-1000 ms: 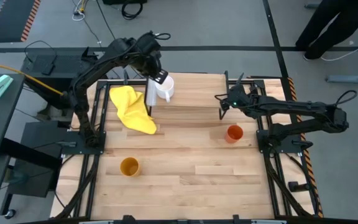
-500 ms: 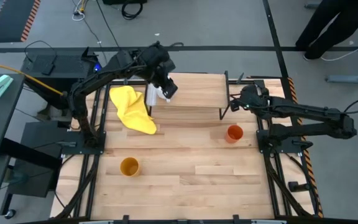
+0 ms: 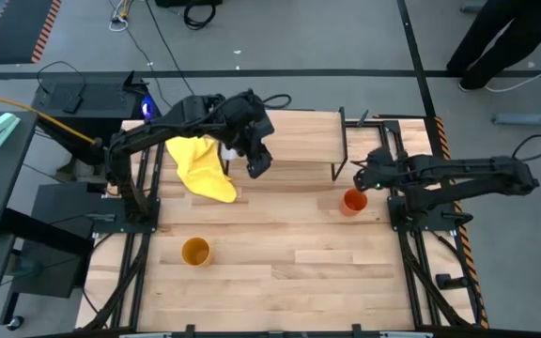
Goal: Stack small to large cups/mugs on shelf
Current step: Put the orange cup on the shelf
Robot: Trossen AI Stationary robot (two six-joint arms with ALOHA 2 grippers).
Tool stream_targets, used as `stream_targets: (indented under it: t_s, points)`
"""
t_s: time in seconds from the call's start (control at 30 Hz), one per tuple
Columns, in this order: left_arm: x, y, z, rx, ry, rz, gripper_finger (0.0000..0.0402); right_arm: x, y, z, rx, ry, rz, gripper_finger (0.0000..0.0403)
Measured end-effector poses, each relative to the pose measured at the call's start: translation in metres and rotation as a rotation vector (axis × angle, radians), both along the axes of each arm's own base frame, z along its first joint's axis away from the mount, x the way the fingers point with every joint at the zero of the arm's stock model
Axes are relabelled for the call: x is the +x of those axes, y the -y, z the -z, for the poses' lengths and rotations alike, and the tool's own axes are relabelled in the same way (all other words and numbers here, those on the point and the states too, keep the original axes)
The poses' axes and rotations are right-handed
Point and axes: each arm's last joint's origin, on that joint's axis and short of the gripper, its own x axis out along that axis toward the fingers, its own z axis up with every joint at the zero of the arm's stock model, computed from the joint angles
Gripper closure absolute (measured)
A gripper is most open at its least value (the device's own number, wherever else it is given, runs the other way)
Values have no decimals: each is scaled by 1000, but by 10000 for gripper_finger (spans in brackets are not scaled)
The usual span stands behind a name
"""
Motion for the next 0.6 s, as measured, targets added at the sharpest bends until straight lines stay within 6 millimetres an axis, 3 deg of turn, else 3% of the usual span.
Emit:
stream_targets:
  t_s: [0.37, 0.6]
  points:
    - [-12, 18, 11, 84, -207, -25, 342, 2, -26, 2, 145, 58, -143, 385]
    - [-17, 40, 14, 221, -313, -41, 341, 2, -34, 2, 155, 66, -190, 387]
